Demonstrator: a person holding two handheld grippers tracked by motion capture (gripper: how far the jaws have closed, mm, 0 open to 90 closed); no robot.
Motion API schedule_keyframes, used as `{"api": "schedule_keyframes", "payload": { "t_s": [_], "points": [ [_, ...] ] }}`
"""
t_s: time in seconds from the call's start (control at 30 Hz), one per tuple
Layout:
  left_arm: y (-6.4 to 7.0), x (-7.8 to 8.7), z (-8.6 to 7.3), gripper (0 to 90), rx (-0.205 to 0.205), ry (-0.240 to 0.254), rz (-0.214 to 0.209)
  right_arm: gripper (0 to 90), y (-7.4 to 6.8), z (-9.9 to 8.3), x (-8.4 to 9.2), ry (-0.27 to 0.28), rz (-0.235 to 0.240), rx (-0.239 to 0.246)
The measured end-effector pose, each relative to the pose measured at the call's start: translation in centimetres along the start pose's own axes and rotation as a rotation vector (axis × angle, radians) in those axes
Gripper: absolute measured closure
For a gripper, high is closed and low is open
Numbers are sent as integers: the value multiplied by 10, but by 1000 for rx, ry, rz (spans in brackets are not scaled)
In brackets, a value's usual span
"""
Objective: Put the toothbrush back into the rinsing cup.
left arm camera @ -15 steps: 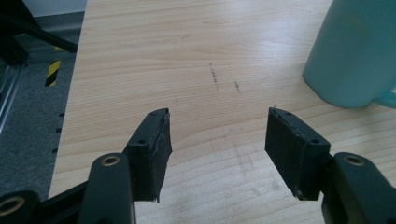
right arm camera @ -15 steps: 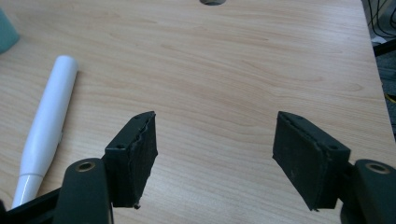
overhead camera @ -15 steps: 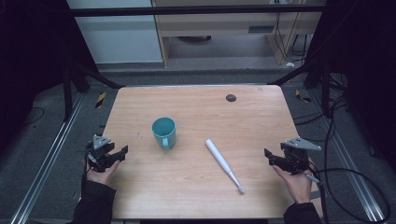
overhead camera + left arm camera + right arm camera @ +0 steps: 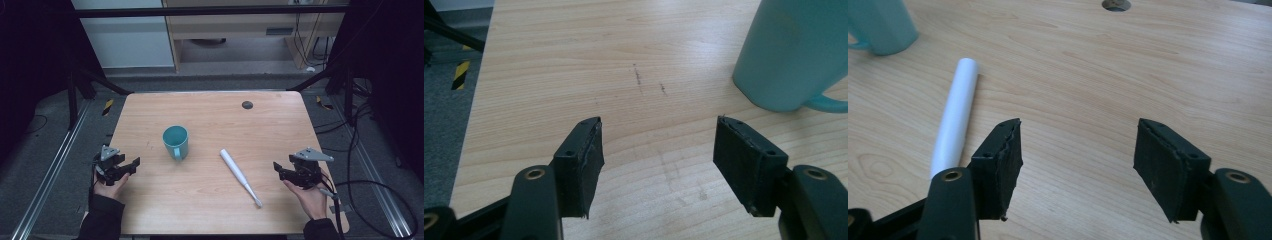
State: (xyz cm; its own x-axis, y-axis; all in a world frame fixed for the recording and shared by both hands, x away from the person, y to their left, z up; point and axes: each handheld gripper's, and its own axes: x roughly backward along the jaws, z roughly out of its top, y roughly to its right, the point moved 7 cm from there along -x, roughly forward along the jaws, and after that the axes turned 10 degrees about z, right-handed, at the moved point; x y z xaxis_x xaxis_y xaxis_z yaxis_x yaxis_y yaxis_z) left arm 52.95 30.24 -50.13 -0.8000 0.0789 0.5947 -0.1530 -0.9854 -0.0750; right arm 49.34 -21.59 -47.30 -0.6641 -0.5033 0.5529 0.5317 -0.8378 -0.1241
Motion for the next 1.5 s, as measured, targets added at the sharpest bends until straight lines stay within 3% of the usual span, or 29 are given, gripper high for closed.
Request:
{"api": "schedule_keyframes", "payload": {
  "t_s": [0.33, 0.5, 0.77, 1.17, 1.5],
  "points": [
    [4, -1, -1, 370, -4, -8, -13, 470, -25, 4, -2, -11, 68, 40],
    [4, -2, -2, 378, -4, -14, -13, 586, -40, -1, -6, -49, 104, 57],
    [4, 0, -1, 388, -11, -4, -8, 750, -54, -8, -10, -80, 121, 72],
    [5, 0, -1, 393, -16, -6, -6, 882, -70, -17, -15, -115, 185, 69],
    [6, 0, -2, 394, -21, -7, -5, 900, -84, -27, -19, -146, 225, 69]
  ]
}}
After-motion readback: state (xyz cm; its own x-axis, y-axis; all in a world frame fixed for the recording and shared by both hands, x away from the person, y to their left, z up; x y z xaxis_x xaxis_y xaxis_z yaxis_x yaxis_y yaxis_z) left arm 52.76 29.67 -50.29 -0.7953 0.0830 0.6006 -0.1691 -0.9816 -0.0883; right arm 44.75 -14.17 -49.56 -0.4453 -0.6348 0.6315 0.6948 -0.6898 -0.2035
